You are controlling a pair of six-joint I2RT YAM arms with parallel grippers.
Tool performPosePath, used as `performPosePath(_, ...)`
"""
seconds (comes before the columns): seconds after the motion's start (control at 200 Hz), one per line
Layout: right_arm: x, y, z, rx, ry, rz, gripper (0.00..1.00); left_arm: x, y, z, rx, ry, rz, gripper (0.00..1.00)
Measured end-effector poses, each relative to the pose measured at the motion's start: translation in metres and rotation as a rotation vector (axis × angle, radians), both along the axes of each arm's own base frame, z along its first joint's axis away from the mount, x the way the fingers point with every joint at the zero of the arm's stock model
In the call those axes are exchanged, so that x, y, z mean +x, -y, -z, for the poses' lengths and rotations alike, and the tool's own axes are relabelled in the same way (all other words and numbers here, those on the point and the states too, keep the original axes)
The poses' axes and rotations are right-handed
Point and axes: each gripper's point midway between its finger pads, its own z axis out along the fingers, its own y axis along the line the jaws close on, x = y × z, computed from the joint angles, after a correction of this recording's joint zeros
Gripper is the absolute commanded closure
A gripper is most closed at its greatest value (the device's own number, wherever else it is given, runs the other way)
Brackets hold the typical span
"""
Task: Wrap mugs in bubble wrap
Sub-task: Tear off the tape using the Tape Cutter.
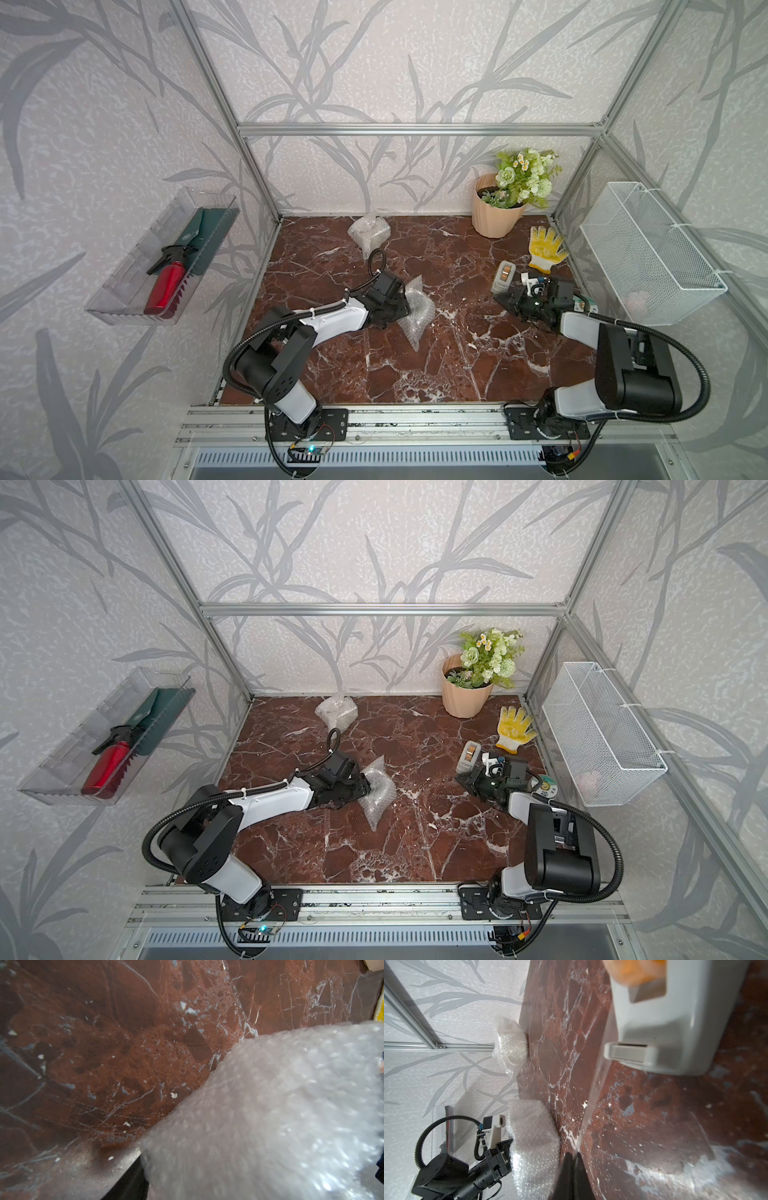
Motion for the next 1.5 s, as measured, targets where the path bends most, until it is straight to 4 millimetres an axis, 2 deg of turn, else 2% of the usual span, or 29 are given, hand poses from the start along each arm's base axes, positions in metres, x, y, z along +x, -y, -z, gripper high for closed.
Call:
performPosePath(0.365, -0.006, 0.009, 0.039, -0.062, -0.127, 0.029, 1.00, 0.001, 0.001, 0.001, -0.001, 0.000, 0.001, 0.37)
performPosePath(0.855, -0.005, 0.025, 0.057, -0.164, -0.236, 0.095, 1.00, 0.003, 0.003, 0.003, -0.003, -0.001, 0.002, 0.37)
performPosePath(1.035, -0.004, 0.027, 0.061, -0.169, -0.269, 0.096, 1.00, 0.004, 0.004, 0.003, -0.003, -0.003, 0.004, 0.37)
performPosePath(1.285, -0.019, 0.023, 0.063, -0.179, -0.337, 0.061, 1.00, 0.008, 0.006, 0.004, 0.001, -0.003, 0.012, 0.37)
performPosePath(1.415, -0.029, 0.021, 0.058, -0.201, -0.340, 0.050, 1.00, 0.009, 0.007, 0.004, 0.007, -0.001, 0.024, 0.37)
performPosePath(1.5, -0.039, 0.015, 0.046, -0.234, -0.323, 0.034, 1.00, 0.011, 0.009, 0.004, 0.007, 0.001, 0.038, 0.37)
